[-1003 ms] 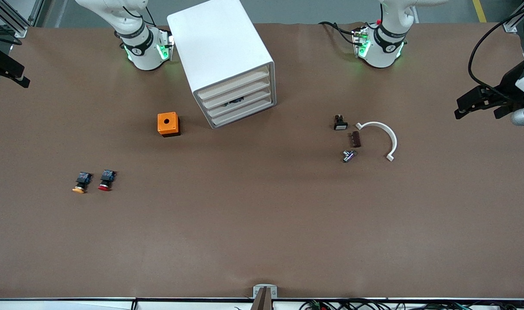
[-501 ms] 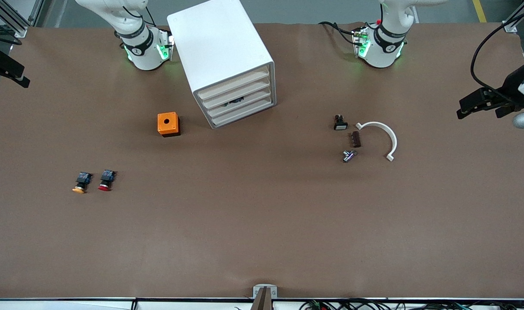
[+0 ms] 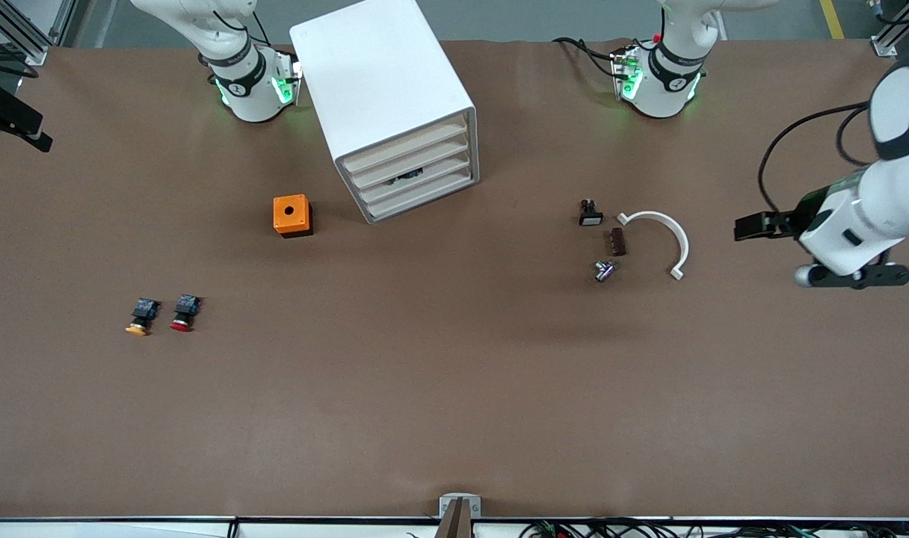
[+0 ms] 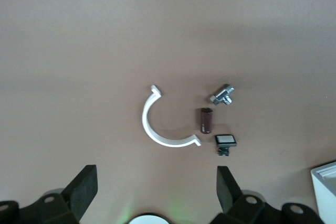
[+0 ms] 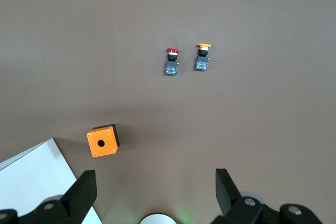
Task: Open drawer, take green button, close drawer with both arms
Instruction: 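Move the left gripper toward the white cabinet's drawer handle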
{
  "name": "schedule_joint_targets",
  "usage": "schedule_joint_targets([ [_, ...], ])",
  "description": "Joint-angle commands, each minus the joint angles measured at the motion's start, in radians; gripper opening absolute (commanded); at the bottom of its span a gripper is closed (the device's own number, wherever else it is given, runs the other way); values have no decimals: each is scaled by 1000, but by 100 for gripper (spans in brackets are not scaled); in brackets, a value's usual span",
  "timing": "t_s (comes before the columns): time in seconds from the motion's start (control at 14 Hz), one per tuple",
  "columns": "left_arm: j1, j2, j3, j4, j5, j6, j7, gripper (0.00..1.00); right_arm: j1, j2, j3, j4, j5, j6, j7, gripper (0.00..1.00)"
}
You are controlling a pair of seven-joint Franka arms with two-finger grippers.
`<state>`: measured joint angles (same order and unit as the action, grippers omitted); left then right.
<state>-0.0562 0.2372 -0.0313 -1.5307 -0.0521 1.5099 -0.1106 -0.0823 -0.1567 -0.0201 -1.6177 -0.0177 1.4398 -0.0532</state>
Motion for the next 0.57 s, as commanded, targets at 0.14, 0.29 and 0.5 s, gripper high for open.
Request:
schedule_joint_targets([
  [0.14, -47, 157, -7, 24, -25, -5, -130, 100, -2, -7, 6, -1, -11, -9, -4, 100],
  [0.29, -92, 206, -9, 27, -22, 1, -213, 100, -2, -7, 6, -1, -11, -9, -4, 100],
  [0.5, -143, 257, -15, 34, -25, 4, -398, 100, -2, -7, 6, -1, -11, -9, -4, 100],
])
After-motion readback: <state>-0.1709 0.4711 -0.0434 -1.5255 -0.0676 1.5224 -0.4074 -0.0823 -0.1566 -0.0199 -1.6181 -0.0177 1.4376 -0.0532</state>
